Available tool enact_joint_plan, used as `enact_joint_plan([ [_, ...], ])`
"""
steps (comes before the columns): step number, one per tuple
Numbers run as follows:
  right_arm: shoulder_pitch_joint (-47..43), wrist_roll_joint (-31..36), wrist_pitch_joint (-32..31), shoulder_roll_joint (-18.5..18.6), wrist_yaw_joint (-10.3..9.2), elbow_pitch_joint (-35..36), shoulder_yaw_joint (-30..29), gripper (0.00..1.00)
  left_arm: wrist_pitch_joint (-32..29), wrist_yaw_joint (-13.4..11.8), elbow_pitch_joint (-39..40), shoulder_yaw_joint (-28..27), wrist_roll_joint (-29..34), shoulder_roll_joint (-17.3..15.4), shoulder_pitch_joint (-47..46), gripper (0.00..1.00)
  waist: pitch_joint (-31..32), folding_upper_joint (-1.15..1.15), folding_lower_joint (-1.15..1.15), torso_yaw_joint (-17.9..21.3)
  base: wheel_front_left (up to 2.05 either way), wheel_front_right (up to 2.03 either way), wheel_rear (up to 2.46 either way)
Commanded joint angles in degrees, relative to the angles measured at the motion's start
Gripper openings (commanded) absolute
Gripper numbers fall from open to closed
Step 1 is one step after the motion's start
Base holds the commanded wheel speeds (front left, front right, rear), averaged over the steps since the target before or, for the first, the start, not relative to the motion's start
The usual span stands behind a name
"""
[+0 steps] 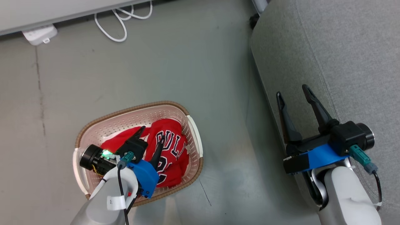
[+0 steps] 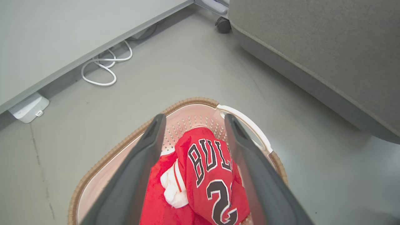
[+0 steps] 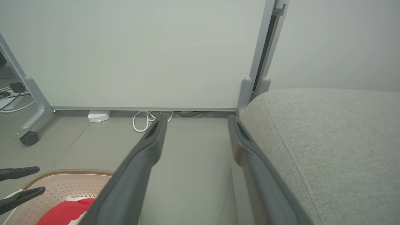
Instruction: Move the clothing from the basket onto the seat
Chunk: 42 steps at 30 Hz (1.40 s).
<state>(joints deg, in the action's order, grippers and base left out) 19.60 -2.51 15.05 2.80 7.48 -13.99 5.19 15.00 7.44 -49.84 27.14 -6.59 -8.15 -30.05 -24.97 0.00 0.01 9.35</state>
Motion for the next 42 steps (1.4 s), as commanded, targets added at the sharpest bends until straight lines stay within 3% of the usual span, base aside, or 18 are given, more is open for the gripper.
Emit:
enact_joint_plan([
  [1, 1.20, -0.05, 0.20, 0.16, 0.03, 0.35, 0.17, 1.00, 0.28, 0.04, -0.83, 0.62, -0.61, -0.45, -1.89, 1.00, -4.03, 0.00, -0.01, 2.06, 0.00, 0.00, 0.00],
  [18, 6.25, 0.23, 0.21, 0.16, 0.02, 3.60, -1.01, 1.00, -0.72, 0.05, -19.16, 15.99, -6.02, 0.00, -12.06, 1.00, -17.28, 0.00, -0.01, 2.82, 0.00, 0.00, 0.00],
  [32, 8.39, 0.99, 0.20, 0.16, 0.02, 5.88, -1.39, 1.00, -2.70, 0.05, -22.88, 22.22, -9.04, -0.94, -18.59, 1.00, -24.68, 0.00, -0.01, 2.89, 0.00, 0.00, 0.00],
  [33, 8.24, 1.06, 0.21, 0.16, 0.02, 5.92, -1.41, 1.00, -2.58, 0.05, -22.96, 22.55, -9.29, -0.85, -18.82, 0.93, -24.80, 0.00, -0.01, 2.87, 0.00, 0.00, 0.00],
  [34, 8.10, 1.12, 0.21, 0.16, 0.02, 5.96, -1.45, 1.00, -2.53, 0.05, -23.04, 22.90, -9.43, -0.73, -18.95, 0.28, -24.94, 0.00, -0.01, 2.86, 0.00, 0.00, 0.00],
  [35, 8.05, 1.14, 0.20, 0.16, 0.02, 5.97, -1.49, 1.00, -2.53, 0.05, -23.11, 23.37, -9.44, -0.58, -19.06, 0.00, -25.01, 0.00, -0.01, 2.84, 0.00, 0.00, 0.00],
  [42, 7.89, 1.42, 0.20, 0.16, 0.02, 5.18, -1.87, 1.00, -2.65, 0.05, -23.33, 25.38, -11.02, 0.42, -19.53, 0.00, -24.29, 0.00, -0.01, 2.41, 0.00, 0.00, 0.00],
])
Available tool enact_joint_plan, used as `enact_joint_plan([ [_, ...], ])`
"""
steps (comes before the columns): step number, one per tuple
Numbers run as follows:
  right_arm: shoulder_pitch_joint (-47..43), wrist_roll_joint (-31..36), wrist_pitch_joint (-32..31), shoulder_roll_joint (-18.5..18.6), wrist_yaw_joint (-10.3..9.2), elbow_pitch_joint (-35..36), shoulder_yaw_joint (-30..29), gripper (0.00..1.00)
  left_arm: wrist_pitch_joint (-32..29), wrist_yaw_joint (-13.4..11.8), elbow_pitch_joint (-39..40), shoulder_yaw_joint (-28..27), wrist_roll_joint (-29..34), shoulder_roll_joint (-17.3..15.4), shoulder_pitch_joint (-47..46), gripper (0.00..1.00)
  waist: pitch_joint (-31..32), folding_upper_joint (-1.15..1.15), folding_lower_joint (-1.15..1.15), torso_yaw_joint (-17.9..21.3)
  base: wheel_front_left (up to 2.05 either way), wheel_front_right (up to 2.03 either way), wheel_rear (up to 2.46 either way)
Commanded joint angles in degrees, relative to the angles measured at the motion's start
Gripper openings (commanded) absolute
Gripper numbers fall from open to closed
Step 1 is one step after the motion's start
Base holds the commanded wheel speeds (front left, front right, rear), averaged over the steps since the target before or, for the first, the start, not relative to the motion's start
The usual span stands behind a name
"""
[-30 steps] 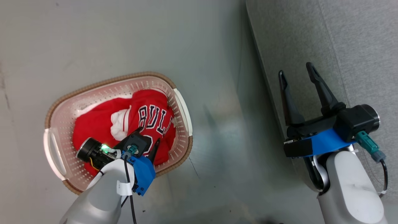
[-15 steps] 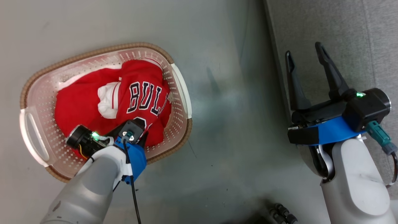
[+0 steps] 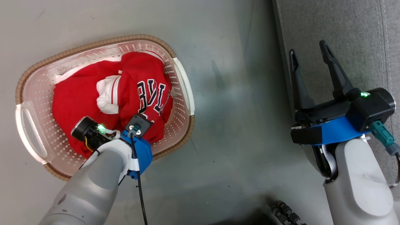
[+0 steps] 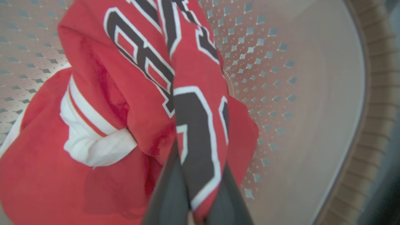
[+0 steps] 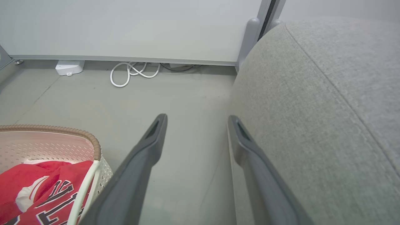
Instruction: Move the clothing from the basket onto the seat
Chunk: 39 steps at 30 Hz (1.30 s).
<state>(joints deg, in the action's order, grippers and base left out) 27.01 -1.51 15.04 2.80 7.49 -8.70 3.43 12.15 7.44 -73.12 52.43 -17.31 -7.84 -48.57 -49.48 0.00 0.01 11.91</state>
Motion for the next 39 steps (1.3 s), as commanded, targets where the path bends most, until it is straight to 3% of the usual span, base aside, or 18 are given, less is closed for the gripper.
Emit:
enact_joint_plan([
  [1, 0.45, 0.45, 0.21, 0.16, 0.01, -0.20, -0.20, 1.00, 0.37, 0.05, -0.04, 0.44, -0.60, 0.33, -0.99, 0.00, 0.48, 0.00, -0.01, -0.30, 0.00, 0.00, 0.00],
  [16, -1.67, 0.10, 0.21, 0.74, 0.01, -2.25, -0.57, 1.00, 3.07, 0.05, 6.62, 3.01, -8.28, 3.25, 1.51, 0.00, 9.16, 0.00, -0.01, -4.40, 0.00, 0.00, 0.00],
  [21, -2.86, 0.19, 0.21, 1.22, 0.01, -3.15, -1.12, 1.00, 3.10, 0.05, 13.54, 0.35, -10.69, 2.39, 2.78, 0.00, 13.49, 0.00, -0.01, -6.28, 0.00, 0.00, 0.00],
  [39, -10.08, -0.07, 0.22, 2.50, 0.01, -6.32, -2.06, 1.00, 3.13, -0.68, 29.64, -11.95, -5.14, 1.59, 10.90, 0.00, 30.76, 0.00, -0.01, -11.23, 0.00, 0.00, 0.00],
])
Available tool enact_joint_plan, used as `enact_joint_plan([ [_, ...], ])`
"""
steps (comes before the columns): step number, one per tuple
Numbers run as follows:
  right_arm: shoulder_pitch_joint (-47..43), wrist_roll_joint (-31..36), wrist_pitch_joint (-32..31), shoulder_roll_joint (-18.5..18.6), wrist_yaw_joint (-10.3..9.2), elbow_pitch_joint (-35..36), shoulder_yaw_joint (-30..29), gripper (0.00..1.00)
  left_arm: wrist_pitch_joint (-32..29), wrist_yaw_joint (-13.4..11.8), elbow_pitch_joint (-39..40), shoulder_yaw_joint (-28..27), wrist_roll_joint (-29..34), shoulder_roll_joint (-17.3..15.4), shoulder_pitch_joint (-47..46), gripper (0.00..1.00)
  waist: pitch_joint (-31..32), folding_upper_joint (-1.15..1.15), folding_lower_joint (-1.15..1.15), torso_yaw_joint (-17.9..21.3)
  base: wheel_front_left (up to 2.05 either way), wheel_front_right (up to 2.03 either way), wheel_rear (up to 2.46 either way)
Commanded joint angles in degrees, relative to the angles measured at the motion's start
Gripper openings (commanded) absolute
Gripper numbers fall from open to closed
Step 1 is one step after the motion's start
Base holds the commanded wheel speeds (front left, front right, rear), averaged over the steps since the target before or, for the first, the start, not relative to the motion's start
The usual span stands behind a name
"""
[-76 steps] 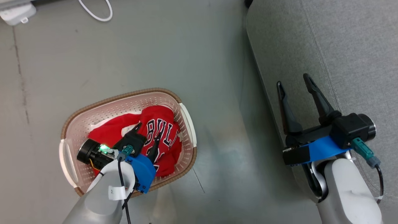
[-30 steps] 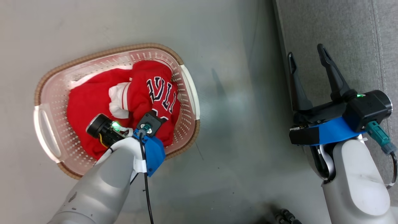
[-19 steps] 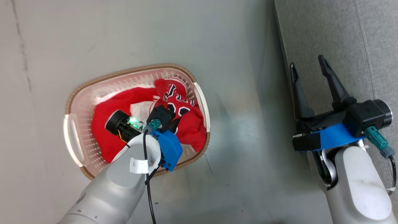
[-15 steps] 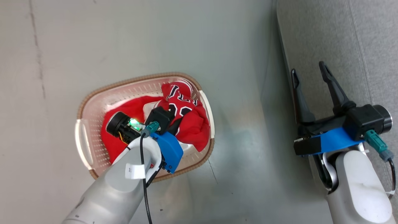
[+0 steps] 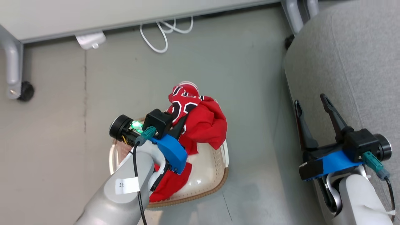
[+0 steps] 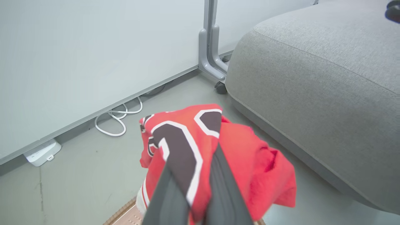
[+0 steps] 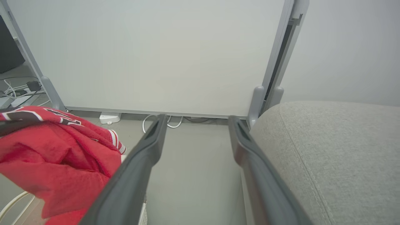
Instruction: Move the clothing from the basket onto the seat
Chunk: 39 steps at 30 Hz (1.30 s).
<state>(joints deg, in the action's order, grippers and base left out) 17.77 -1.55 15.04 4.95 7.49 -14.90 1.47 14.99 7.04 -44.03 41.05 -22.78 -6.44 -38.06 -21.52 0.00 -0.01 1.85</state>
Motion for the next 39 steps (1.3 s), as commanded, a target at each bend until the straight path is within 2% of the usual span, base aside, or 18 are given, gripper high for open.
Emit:
enact_joint_plan([
  [1, -1.29, -0.07, 0.21, 0.30, 0.01, -0.27, -0.12, 1.00, 0.29, -0.24, 0.98, -1.00, 0.70, 0.26, 0.52, 0.00, 3.66, 0.00, 0.01, -1.29, 0.00, 0.00, 0.00],
  [11, -5.53, -0.38, 0.22, 0.06, 0.01, -1.40, -0.34, 1.00, 0.29, 0.16, 5.26, -3.97, 2.51, 1.64, -0.38, 0.00, 11.14, 0.00, 0.01, -2.10, 0.00, 0.00, 0.00],
  [18, -8.37, -0.13, 0.21, -0.42, 0.01, -1.75, -0.46, 1.00, 0.29, 0.37, 6.96, -3.94, 2.95, 2.31, -0.71, 0.00, 15.06, 0.00, 0.01, -2.63, 0.00, 0.00, 0.00],
  [30, -10.49, -0.09, 0.21, 0.23, 0.01, -1.65, 0.02, 1.00, 0.29, 0.53, 7.56, -2.78, 2.65, 1.87, 1.96, 0.00, 18.75, 0.00, 0.01, -3.42, 0.00, 0.00, 0.00],
  [39, -9.52, -0.24, 0.21, 0.94, 0.01, -0.85, 2.67, 1.00, 0.29, 0.56, 7.50, -2.62, 2.52, 1.86, 2.69, 0.00, 19.36, 0.00, 0.01, -3.83, 0.00, 0.00, 0.00],
])
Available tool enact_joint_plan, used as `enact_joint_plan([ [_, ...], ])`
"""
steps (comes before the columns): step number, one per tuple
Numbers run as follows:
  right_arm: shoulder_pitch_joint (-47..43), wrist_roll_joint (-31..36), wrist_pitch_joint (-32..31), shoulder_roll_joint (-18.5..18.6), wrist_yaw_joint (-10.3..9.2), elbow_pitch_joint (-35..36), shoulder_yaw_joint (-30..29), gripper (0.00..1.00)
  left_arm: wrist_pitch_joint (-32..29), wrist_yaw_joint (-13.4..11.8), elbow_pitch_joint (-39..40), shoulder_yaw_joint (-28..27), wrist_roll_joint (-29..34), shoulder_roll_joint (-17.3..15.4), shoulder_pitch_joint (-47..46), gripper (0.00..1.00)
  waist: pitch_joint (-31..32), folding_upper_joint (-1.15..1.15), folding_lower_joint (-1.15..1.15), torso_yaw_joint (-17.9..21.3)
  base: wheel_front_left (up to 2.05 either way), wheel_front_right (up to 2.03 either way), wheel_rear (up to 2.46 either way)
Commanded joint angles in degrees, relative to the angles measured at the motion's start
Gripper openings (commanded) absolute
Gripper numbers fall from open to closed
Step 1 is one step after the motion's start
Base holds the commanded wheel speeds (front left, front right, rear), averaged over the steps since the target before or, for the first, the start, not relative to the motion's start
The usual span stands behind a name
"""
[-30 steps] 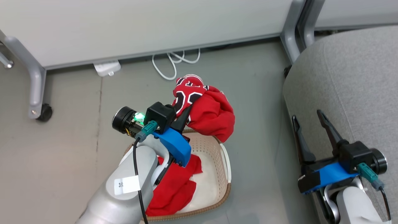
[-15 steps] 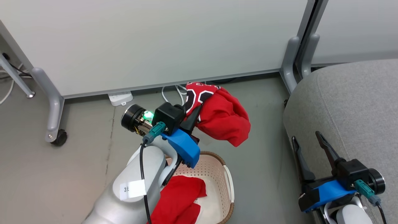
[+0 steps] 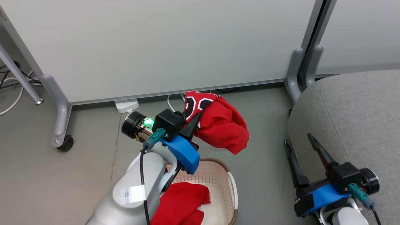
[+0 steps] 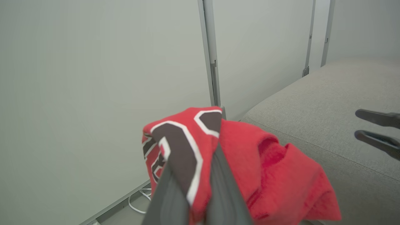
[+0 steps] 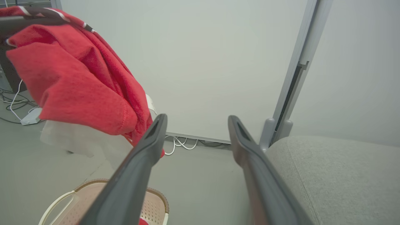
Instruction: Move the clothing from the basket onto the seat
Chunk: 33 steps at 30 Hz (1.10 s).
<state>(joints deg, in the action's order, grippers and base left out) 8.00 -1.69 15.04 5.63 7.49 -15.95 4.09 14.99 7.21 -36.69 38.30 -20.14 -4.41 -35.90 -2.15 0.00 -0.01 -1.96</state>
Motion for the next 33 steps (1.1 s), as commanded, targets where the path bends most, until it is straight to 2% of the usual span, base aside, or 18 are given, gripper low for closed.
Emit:
enact_joint_plan([
  [1, 0.50, -0.19, 0.21, 0.37, 0.01, 0.31, 0.57, 1.00, 0.29, 0.39, 0.15, 0.13, -0.13, -0.17, 0.58, 0.00, -0.04, 0.00, 0.01, -0.06, 0.00, 0.00, 0.00],
  [7, 2.63, -0.42, 0.22, 1.10, 0.01, 1.58, 4.90, 1.00, 0.30, 0.41, -0.08, 0.14, 0.01, -0.31, 0.46, 0.00, -0.47, 0.00, 0.01, -0.13, 0.00, 0.00, 0.00],
  [17, 8.38, -2.15, 0.21, 2.39, 0.01, 3.05, 15.70, 1.00, 0.30, 0.25, -0.17, 0.26, 0.41, -0.14, -0.96, 0.00, -1.84, 0.00, 0.01, -0.11, 0.00, 0.00, 0.00],
  [25, 15.16, -2.01, 0.21, 2.58, 0.01, -2.54, 23.06, 1.00, 0.30, 0.27, 0.32, 0.85, 0.67, 0.36, -2.52, 0.00, -4.29, 0.00, 0.01, -0.85, 0.00, 0.00, 0.00],
  [33, 20.46, -0.92, 0.21, 1.31, 0.01, -10.82, 24.70, 1.00, 0.30, 0.28, 0.61, 1.78, 0.53, 0.85, -3.52, 0.00, -5.83, 0.00, 0.01, -1.82, 0.00, 0.00, 0.00],
])
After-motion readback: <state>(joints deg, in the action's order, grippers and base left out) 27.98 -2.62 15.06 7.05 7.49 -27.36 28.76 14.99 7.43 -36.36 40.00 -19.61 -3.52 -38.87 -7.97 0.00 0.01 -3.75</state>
